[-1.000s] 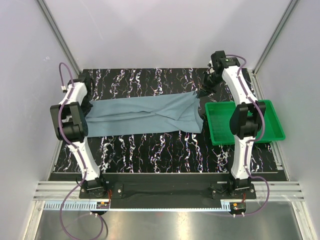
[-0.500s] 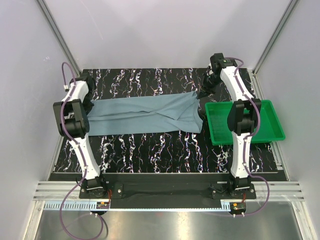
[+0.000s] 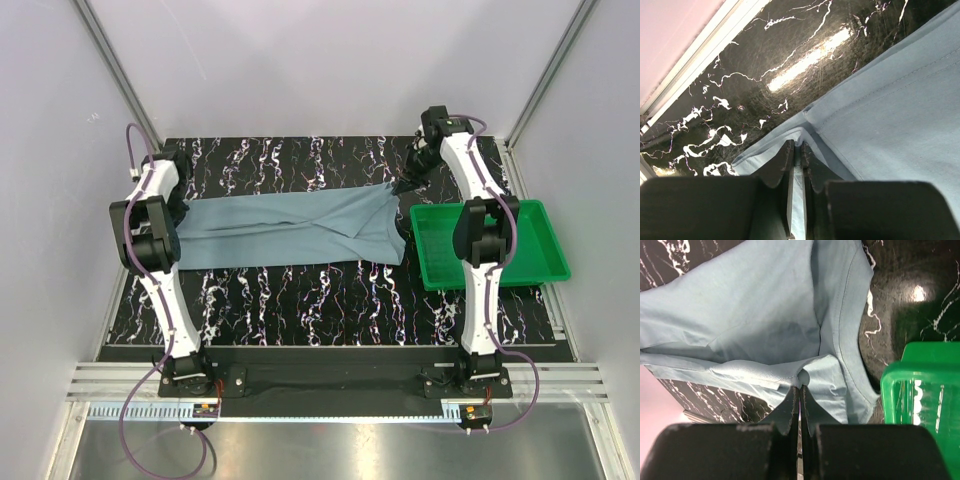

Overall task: Fold and stack the t-shirts
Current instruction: Fold the tshirt

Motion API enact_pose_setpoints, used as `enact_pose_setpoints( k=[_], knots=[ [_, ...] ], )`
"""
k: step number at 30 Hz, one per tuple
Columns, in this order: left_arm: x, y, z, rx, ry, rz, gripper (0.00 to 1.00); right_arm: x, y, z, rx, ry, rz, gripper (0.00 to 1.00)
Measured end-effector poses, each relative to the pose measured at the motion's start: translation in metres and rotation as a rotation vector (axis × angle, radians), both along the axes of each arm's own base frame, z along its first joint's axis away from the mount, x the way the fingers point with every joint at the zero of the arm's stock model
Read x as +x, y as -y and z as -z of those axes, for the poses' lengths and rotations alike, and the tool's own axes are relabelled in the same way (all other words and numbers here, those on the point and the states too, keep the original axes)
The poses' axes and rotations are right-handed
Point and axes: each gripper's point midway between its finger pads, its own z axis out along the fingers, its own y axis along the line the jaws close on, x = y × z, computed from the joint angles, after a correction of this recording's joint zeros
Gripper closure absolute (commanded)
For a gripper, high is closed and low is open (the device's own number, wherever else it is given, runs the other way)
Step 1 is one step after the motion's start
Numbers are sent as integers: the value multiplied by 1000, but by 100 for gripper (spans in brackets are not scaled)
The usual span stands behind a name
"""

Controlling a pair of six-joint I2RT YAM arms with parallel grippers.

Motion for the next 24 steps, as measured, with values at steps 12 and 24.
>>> enact_pose_setpoints(
  k=[12, 24],
  knots=[
    [11, -8, -11, 10, 54, -26, 52, 33, -9, 33, 69, 7, 48, 93],
    [-19, -14, -76, 41, 172, -41, 24, 92, -16, 28, 265, 114, 132, 24]
  ],
)
